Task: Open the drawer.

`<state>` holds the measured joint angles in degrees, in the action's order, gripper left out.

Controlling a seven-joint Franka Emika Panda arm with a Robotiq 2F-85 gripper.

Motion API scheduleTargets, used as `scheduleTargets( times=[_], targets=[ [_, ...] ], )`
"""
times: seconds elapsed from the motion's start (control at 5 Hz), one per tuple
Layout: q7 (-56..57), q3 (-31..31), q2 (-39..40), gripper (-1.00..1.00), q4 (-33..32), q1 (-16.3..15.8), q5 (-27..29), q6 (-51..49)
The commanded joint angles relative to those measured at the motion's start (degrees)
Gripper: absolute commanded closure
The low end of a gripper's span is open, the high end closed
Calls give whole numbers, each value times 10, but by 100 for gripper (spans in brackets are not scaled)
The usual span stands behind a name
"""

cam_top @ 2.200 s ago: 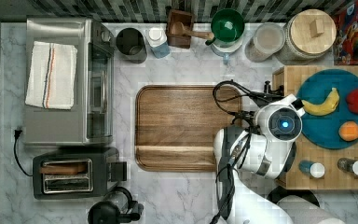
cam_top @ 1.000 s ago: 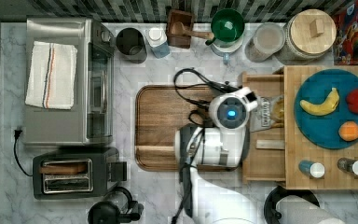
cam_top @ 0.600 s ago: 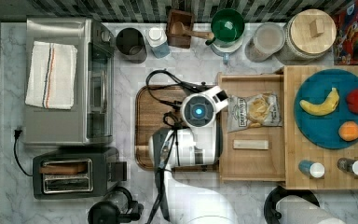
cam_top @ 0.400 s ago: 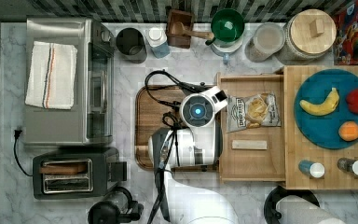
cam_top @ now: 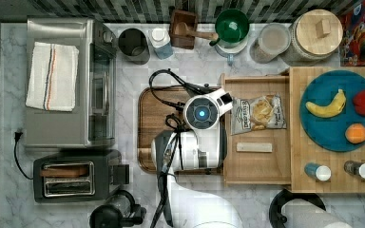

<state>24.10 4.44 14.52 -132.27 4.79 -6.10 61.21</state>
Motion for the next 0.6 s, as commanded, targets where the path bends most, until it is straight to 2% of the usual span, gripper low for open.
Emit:
scheduleTargets(
  times=[0.2, 0.6],
  targets=[
    [-53, 46, -10, -100, -17, -59, -9, -3],
    [-53, 45, -10, -100, -17, -60, -9, -3]
  ],
)
